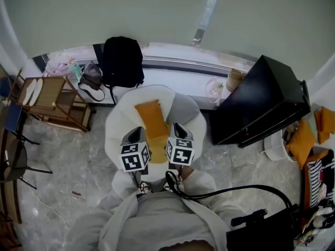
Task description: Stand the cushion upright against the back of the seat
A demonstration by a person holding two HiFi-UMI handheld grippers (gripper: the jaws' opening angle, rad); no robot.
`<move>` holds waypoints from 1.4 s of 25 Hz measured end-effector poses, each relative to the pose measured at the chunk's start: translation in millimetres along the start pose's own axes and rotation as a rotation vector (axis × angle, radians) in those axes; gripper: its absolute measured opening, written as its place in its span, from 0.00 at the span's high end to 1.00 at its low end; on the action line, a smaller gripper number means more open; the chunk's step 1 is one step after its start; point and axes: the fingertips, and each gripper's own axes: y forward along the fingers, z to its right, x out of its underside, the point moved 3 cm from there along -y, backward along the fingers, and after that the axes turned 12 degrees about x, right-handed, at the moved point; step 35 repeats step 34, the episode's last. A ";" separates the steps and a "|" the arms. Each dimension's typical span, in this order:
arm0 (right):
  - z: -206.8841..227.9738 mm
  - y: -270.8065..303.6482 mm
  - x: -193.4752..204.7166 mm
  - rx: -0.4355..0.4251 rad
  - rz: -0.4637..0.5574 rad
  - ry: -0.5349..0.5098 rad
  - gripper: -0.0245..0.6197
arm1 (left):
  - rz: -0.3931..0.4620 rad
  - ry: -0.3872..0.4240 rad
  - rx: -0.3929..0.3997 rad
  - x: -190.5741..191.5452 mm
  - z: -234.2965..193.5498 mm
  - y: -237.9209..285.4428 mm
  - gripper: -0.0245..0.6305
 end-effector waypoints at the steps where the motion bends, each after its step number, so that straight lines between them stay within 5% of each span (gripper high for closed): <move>1: 1.9 -0.6 1.6 -0.005 -0.005 -0.002 0.83 | 0.002 -0.006 -0.004 1.1 1.7 0.1 0.97; 35: 20.8 4.5 2.6 -0.032 -0.041 -0.035 0.86 | -0.006 0.031 -0.040 3.1 13.9 1.2 0.97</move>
